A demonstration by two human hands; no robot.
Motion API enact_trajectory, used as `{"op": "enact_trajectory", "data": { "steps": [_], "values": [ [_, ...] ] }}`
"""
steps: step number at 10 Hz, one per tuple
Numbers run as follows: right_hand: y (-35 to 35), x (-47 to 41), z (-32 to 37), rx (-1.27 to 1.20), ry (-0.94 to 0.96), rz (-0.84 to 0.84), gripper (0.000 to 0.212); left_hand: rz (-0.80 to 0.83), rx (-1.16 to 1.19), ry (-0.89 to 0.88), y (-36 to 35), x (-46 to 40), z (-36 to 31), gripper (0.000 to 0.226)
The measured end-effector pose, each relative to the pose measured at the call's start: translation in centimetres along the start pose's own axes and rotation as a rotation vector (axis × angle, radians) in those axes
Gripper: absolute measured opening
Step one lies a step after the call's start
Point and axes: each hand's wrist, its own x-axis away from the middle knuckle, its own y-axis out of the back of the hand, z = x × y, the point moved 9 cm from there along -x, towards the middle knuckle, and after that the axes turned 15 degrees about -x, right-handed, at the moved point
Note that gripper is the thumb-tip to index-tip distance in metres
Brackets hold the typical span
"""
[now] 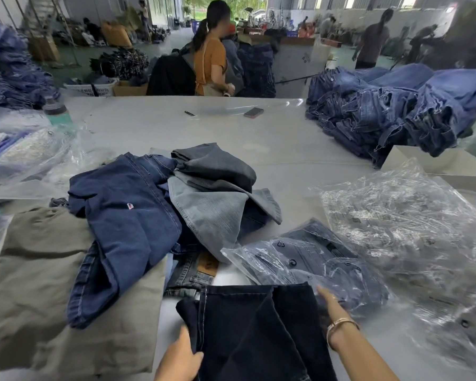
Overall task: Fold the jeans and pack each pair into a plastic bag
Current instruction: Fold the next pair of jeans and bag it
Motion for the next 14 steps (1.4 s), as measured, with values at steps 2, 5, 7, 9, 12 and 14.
{"op": "enact_trajectory", "data": {
  "steps": [2, 5, 7, 9, 12, 14],
  "values": [
    [-5.4, -0.8, 8.3, 0.175, 0.392, 0.036, 0.020, -0.060, -0.098, 0.036, -0.3, -0.6, 0.2, 0.075],
    [-6.7, -1.1, 21.3, 0.853, 0.688, -0.110, 0.065, -0.014, -0.078, 0.056, -0.3, -1.6, -0.3, 0.077],
    [-4.6, -4.4, 12.9, 1.615, 0.631, -0.177, 0.091, -0.111, -0.019, 0.063, -0.2, -0.9, -0.9, 0.074],
    [-2.9, -7.7, 6.1, 1.567, 0.416, -0.038, 0.061, -0.124, 0.125, 0.105, 0.5, -0.7, -1.3, 0.082],
    [-5.0, -7.7, 8.0, 1.274, 0.514, 0.026, 0.052, -0.166, 0.197, 0.176, 1.0, -1.7, -3.2, 0.069],
    [-4.4, -0.6, 3.5, 1.188, 0.769, 0.093, 0.052, -0.193, 0.239, 0.188, 1.6, -2.2, -3.7, 0.068]
  ]
}}
